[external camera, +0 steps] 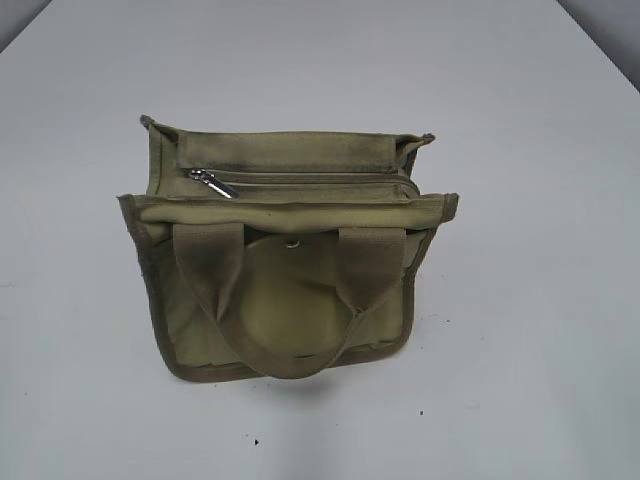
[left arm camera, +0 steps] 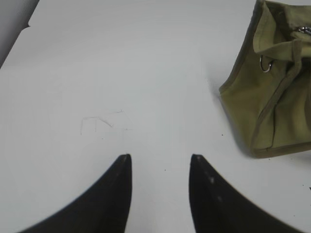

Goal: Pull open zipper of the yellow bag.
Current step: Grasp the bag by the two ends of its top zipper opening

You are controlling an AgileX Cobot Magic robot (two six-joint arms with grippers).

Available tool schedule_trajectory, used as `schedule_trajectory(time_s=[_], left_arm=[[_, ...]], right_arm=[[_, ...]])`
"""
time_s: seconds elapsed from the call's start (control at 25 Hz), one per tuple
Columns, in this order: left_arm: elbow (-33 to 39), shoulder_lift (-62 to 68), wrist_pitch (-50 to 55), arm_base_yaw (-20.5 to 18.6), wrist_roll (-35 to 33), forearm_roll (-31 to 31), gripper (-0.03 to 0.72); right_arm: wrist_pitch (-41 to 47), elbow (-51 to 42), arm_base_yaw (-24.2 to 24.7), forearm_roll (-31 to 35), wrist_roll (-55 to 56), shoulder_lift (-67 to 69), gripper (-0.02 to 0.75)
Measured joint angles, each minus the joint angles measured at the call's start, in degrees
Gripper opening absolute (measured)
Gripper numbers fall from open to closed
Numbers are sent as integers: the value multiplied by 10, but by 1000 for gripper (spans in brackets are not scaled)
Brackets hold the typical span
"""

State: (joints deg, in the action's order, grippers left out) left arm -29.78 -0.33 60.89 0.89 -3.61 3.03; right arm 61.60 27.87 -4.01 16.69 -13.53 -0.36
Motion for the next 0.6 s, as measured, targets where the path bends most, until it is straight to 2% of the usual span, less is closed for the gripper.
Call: schedule_trajectory(time_s=[0.6], left_arm=[[0, 0, 0, 0, 0, 0, 310]], right_arm=[[0, 0, 0, 0, 0, 0, 542]])
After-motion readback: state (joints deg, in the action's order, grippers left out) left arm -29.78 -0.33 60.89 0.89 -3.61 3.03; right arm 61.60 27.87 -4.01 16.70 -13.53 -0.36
